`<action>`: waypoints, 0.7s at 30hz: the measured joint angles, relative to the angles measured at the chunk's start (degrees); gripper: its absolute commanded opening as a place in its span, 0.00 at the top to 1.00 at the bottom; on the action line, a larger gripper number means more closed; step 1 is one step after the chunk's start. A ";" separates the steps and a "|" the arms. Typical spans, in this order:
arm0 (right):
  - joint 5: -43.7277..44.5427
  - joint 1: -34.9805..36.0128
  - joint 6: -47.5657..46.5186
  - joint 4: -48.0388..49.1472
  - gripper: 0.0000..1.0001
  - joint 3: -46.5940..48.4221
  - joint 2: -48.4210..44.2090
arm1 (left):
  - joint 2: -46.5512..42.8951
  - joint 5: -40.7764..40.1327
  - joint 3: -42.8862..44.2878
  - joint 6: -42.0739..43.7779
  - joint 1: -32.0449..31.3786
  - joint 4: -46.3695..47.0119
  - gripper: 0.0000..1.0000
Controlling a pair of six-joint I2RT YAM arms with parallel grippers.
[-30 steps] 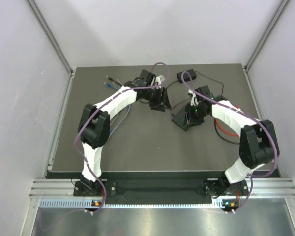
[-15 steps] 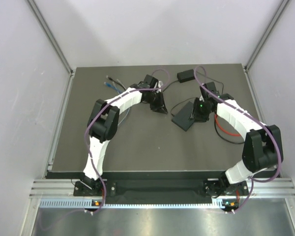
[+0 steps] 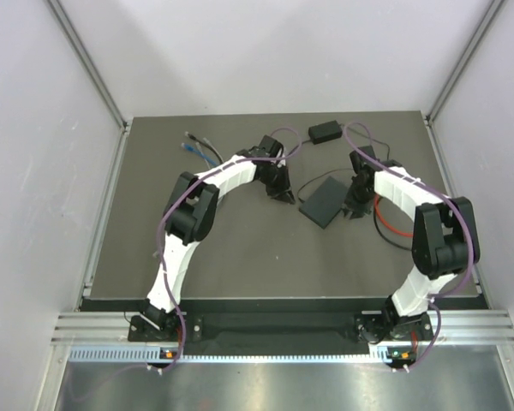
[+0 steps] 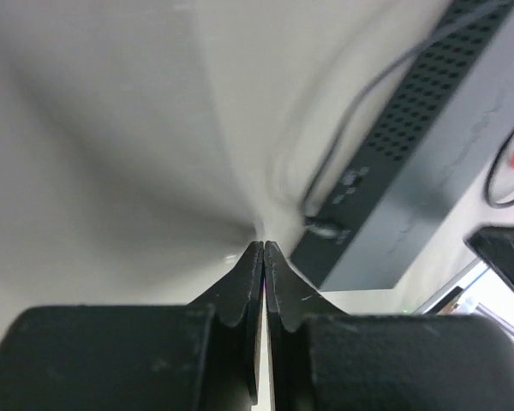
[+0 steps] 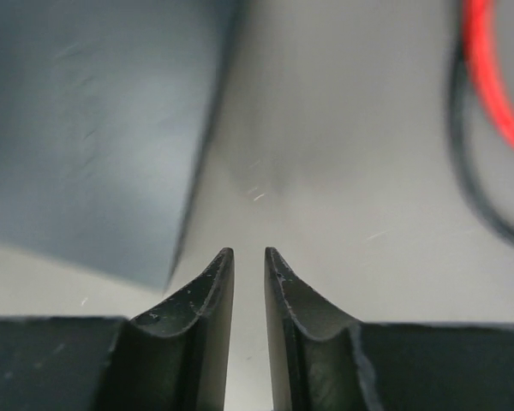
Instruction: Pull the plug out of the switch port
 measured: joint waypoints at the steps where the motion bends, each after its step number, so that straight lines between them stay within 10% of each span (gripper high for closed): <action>1: 0.46 -0.83 -0.04 -0.39 0.80 0.37 0.87 | 0.11 -0.09 0.42 -0.39 -0.44 0.07 0.93; 21: -2.43 -6.01 -9.07 3.58 0.79 9.09 13.57 | 0.96 0.37 3.08 -2.47 -5.68 -0.31 0.95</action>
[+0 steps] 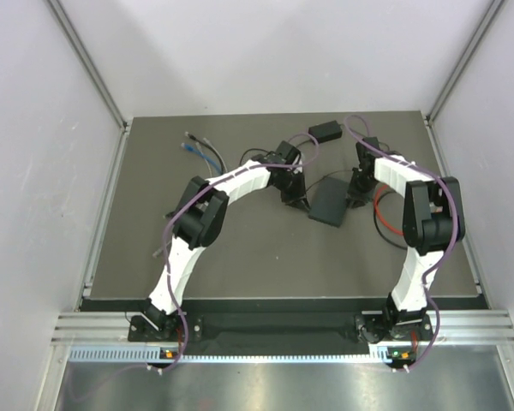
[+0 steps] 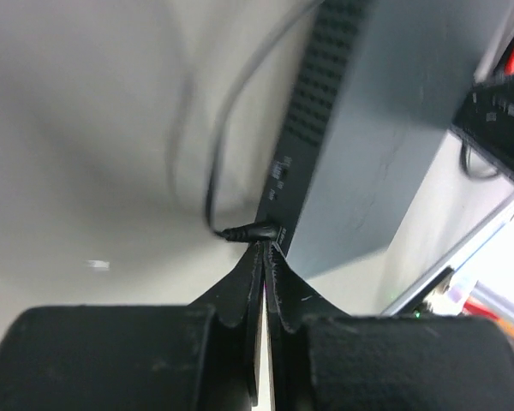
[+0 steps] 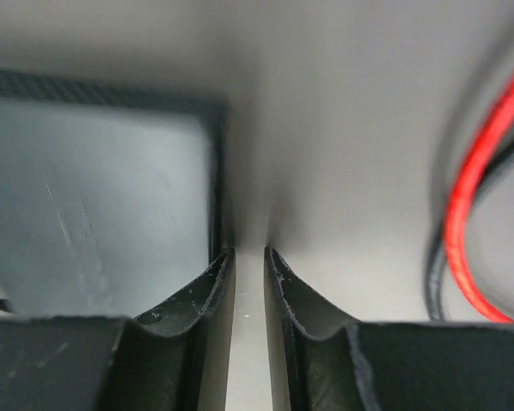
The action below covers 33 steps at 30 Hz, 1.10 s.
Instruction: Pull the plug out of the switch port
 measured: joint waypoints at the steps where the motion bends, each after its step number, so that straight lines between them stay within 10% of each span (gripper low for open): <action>1: -0.81 0.09 -0.46 0.17 0.79 0.22 0.07 | 0.00 0.31 -0.04 0.22 -0.55 -0.11 0.99; 7: -2.25 0.35 -2.56 0.61 0.77 4.13 0.35 | 0.09 0.70 -0.87 2.69 -4.09 -1.36 0.99; 21: -5.55 0.87 -8.24 -4.85 0.63 4.87 -7.58 | -7.21 -3.98 -3.32 12.35 -2.80 -2.97 0.45; 33: -12.22 0.87 -12.33 -6.01 0.61 1.14 -9.49 | -8.85 0.37 -9.60 37.13 -2.78 2.12 0.44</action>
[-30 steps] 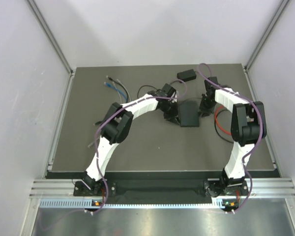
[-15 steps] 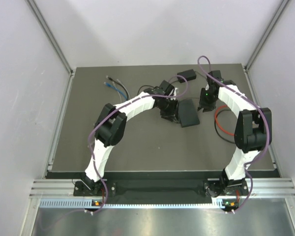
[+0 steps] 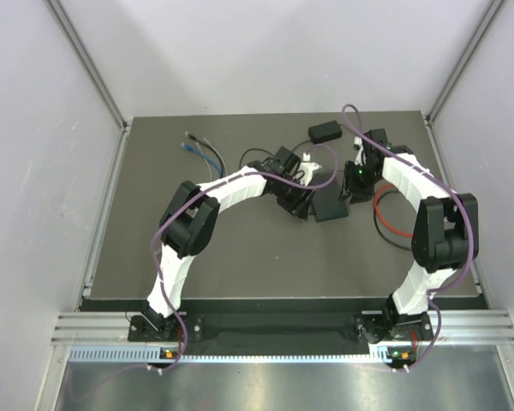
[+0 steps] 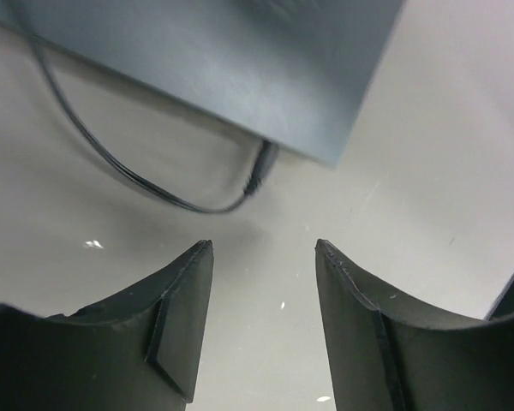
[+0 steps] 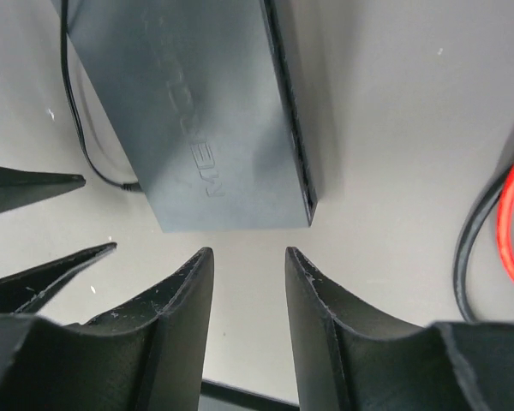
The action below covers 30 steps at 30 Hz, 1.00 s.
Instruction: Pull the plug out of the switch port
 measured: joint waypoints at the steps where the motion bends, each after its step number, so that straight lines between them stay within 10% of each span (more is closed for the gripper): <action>1: -0.20 0.00 -0.11 -0.02 0.60 -0.28 -0.13 | -0.59 0.50 -1.57 1.64 0.00 0.87 0.44; 30: -6.54 -0.83 -0.46 0.17 0.60 -3.34 -0.63 | -1.77 -0.66 -5.42 15.82 -2.45 13.62 0.48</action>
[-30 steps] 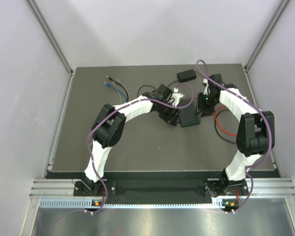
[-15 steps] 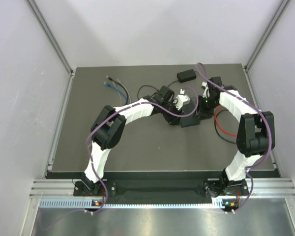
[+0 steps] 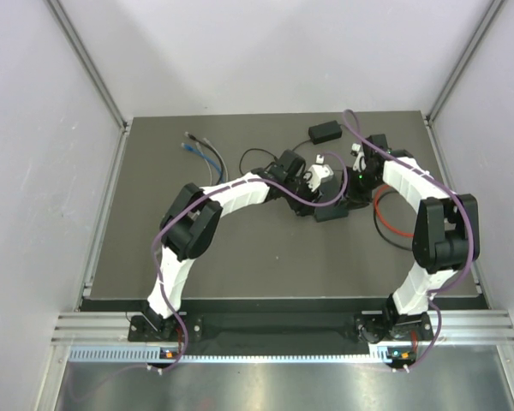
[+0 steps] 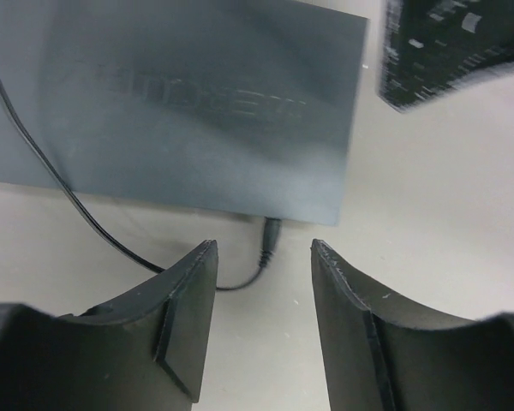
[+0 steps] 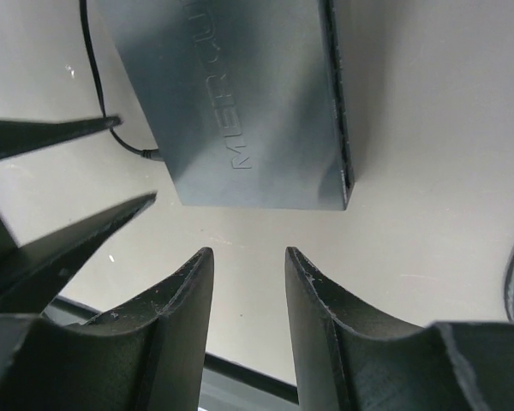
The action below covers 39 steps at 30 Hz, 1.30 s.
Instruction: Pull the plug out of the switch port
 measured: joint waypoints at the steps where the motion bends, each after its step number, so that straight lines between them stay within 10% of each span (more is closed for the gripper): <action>1: -0.24 0.00 0.00 0.00 0.61 0.00 0.00 | 0.26 -0.35 0.00 0.02 0.00 0.55 0.48; 10: -1.88 -0.02 0.63 0.00 0.61 0.00 0.00 | 3.10 -2.01 -0.22 0.46 -0.07 2.38 0.55; 15: -2.38 -0.02 1.49 0.07 0.62 0.15 0.02 | 3.37 -2.75 0.07 -0.04 -0.31 2.08 0.86; 24: -2.64 0.90 8.17 4.26 0.77 -0.66 0.02 | 3.89 -2.14 0.81 -2.78 -0.48 1.73 0.99; 39: -6.47 6.16 21.07 13.66 1.00 -5.27 2.29 | 3.89 1.29 0.22 -7.85 0.04 1.86 1.00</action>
